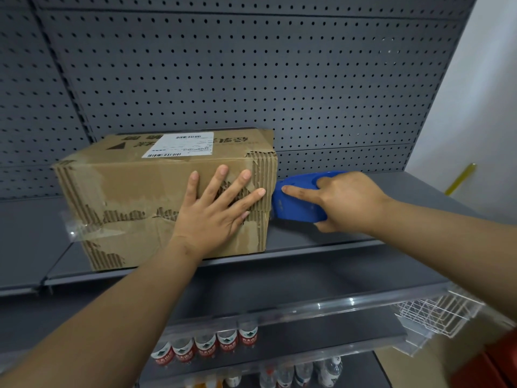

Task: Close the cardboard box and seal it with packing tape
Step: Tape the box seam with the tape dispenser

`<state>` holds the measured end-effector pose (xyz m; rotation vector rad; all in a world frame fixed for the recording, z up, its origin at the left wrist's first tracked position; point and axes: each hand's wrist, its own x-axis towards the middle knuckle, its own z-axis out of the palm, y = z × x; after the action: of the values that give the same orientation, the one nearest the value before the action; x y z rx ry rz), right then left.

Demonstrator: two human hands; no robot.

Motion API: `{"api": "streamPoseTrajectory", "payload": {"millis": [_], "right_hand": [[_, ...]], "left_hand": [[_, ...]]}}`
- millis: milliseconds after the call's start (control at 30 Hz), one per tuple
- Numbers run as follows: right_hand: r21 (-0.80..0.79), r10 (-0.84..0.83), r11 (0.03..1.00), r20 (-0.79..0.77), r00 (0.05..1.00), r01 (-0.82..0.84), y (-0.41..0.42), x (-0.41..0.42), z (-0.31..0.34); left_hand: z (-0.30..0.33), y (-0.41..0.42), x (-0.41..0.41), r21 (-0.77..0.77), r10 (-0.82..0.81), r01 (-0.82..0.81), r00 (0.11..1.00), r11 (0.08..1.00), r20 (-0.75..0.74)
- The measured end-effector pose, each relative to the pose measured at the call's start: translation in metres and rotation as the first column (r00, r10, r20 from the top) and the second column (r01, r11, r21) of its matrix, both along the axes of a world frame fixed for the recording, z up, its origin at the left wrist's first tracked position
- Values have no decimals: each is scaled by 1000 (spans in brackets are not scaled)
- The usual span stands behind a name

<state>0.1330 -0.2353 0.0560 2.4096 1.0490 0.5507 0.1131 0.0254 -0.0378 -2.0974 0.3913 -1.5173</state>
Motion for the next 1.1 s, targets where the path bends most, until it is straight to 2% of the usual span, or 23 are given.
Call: {"api": "streamPoseTrajectory", "payload": {"millis": [267, 333, 433, 633, 733, 833, 933, 1100], "right_hand": [[-29, -97, 995, -32, 995, 96, 11, -8, 2], [-17, -148, 989, -15, 989, 148, 17, -7, 1], [-84, -259, 964, -73, 963, 253, 21, -5, -14], [238, -213, 947, -41, 976, 217, 19, 19, -20], [327, -242, 908, -97, 966, 260, 26, 34, -20], [350, -281, 875, -191, 940, 333, 31, 44, -30], [339, -314, 851, -282, 907, 400, 33, 54, -40], [285, -408, 825, -297, 863, 488, 29, 62, -61]], "left_hand": [[0, -1, 0, -16, 8, -8, 1000, 1000, 19], [2, -2, -1, -8, 12, -12, 1000, 1000, 10], [0, -1, -2, -12, 8, -8, 1000, 1000, -5], [2, -3, -3, -8, 14, -14, 1000, 1000, -2], [5, -8, -8, -7, -21, 21, 999, 1000, 26], [9, -11, -11, 101, -22, 21, 1000, 995, 12], [15, -13, -14, 213, -29, 45, 997, 976, -76], [35, -29, -14, 297, -64, 132, 971, 946, -229]]}}
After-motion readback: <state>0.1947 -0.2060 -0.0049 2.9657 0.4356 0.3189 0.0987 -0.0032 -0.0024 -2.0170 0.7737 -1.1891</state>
